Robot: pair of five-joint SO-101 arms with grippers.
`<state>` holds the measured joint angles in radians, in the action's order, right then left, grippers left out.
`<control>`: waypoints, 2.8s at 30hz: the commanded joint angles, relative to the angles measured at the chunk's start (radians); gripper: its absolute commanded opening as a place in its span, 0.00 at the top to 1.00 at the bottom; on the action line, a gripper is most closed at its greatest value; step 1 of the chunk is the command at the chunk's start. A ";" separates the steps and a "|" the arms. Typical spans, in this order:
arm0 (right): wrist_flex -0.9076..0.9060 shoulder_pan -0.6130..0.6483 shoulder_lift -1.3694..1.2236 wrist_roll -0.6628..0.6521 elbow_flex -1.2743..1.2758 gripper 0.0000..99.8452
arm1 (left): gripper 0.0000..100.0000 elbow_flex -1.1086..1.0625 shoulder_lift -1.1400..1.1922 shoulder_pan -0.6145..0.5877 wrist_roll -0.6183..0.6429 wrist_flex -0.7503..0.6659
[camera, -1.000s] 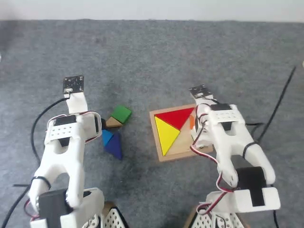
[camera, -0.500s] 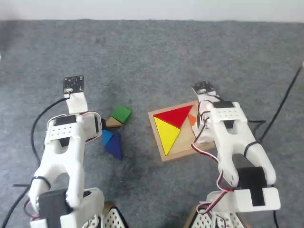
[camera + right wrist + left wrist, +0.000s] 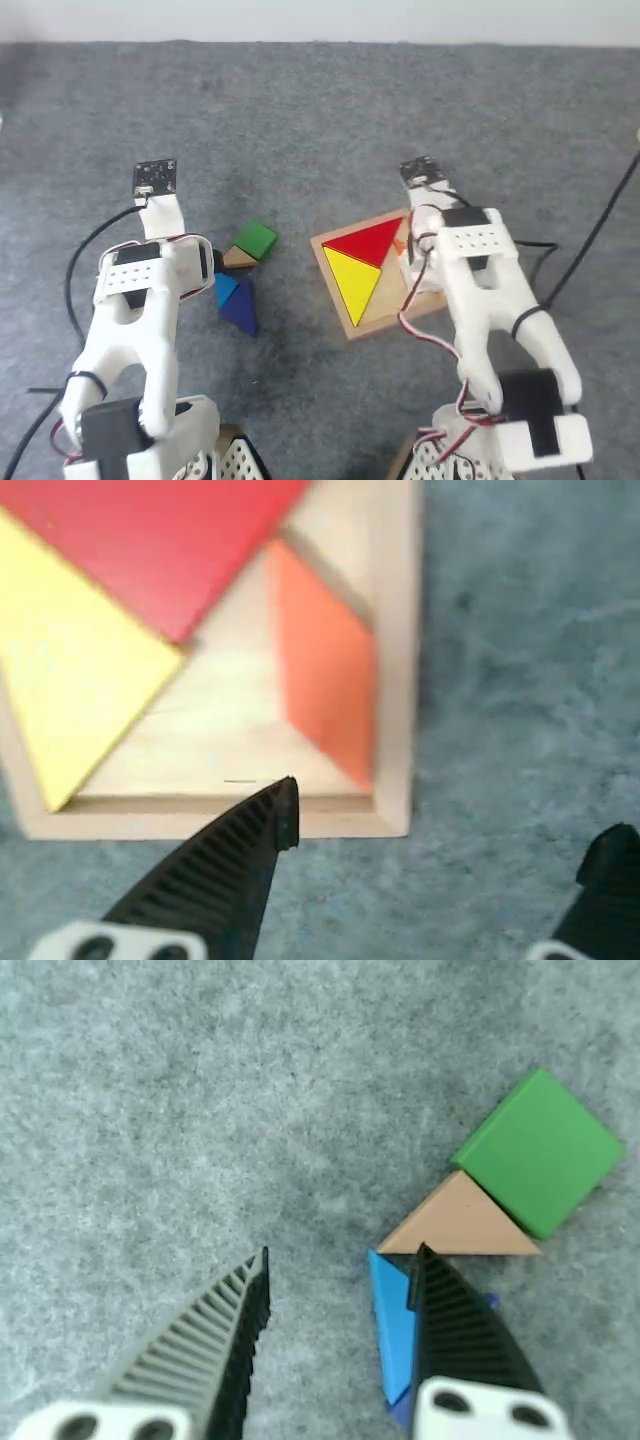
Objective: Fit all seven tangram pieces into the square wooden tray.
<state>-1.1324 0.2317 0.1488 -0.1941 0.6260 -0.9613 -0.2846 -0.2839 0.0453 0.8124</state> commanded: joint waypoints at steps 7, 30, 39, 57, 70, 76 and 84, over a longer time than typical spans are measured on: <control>0.071 -0.002 0.070 0.048 -0.057 0.57 | 0.78 0.008 -0.006 0.005 -0.012 -0.005; 0.099 -0.015 -0.209 0.025 -0.097 0.57 | 0.78 0.008 -0.002 0.003 -0.012 -0.009; 0.093 0.097 -0.073 0.028 -0.031 0.57 | 0.78 0.008 -0.002 0.005 -0.012 -0.009; 0.087 -0.030 -0.045 0.021 -0.043 0.57 | 0.78 0.008 -0.002 0.005 -0.012 -0.008; 0.093 -0.030 -0.047 0.020 -0.044 0.57 | 0.78 0.008 -0.003 0.005 -0.012 -0.008; 0.093 -0.028 -0.036 0.031 -0.043 0.57 | 0.78 0.008 -0.003 0.005 -0.012 -0.006; 0.177 -0.059 0.036 0.015 -0.008 0.57 | 0.78 0.008 -0.002 0.005 -0.012 -0.009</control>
<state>-1.0004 0.2025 0.1212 -0.1588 0.6199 -0.9613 -0.2846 -0.2839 0.0453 0.8124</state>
